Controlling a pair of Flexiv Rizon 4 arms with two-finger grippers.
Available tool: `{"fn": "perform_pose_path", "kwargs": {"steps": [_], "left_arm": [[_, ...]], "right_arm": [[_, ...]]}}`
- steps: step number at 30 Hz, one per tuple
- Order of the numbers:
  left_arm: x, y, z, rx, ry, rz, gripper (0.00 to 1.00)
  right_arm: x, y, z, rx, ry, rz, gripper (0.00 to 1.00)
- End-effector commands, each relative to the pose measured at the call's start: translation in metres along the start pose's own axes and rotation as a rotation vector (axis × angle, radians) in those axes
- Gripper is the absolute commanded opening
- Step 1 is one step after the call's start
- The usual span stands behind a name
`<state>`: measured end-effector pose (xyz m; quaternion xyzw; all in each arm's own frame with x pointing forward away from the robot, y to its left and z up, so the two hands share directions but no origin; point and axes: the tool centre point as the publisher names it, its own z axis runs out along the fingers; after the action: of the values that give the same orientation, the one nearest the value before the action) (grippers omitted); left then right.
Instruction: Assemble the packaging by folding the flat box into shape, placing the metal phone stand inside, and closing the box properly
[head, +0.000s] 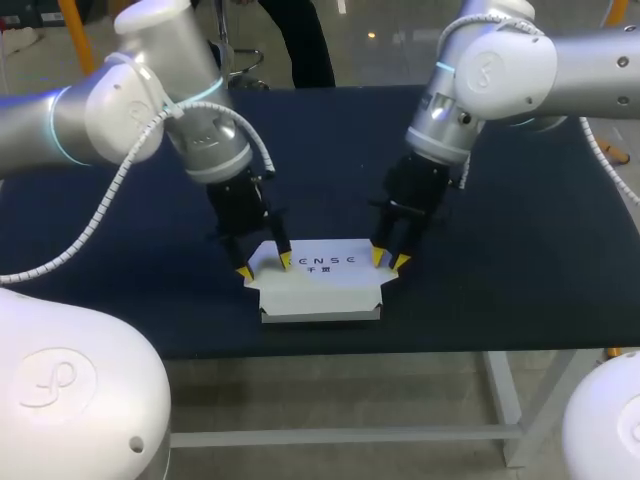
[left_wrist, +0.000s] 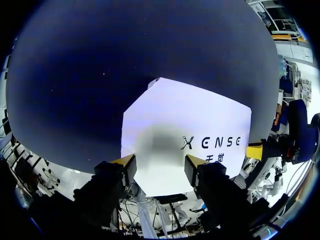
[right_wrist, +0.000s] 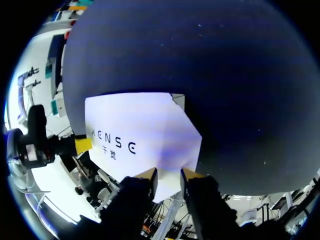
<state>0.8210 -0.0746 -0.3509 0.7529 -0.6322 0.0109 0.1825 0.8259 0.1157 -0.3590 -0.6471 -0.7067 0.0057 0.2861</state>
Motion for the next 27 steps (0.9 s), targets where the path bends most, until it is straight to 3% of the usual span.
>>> {"fn": "perform_pose_path", "kwargs": {"steps": [1, 11, 16, 27], "left_arm": [[0.003, 0.001, 0.002, 0.008, -0.009, 0.001, 0.65], [0.001, 0.003, 0.008, 0.048, -0.001, 0.000, 0.65], [0.001, 0.004, 0.011, 0.070, 0.006, -0.006, 0.72], [-0.001, 0.002, 0.015, 0.108, 0.011, -0.020, 0.75]], "right_arm": [[0.002, -0.001, 0.001, -0.006, -0.003, -0.004, 0.35], [0.002, -0.002, 0.010, -0.059, -0.007, -0.025, 0.35], [0.001, -0.002, 0.014, -0.112, -0.012, -0.012, 0.35], [0.000, -0.002, 0.021, -0.177, 0.036, -0.004, 0.36]]}}
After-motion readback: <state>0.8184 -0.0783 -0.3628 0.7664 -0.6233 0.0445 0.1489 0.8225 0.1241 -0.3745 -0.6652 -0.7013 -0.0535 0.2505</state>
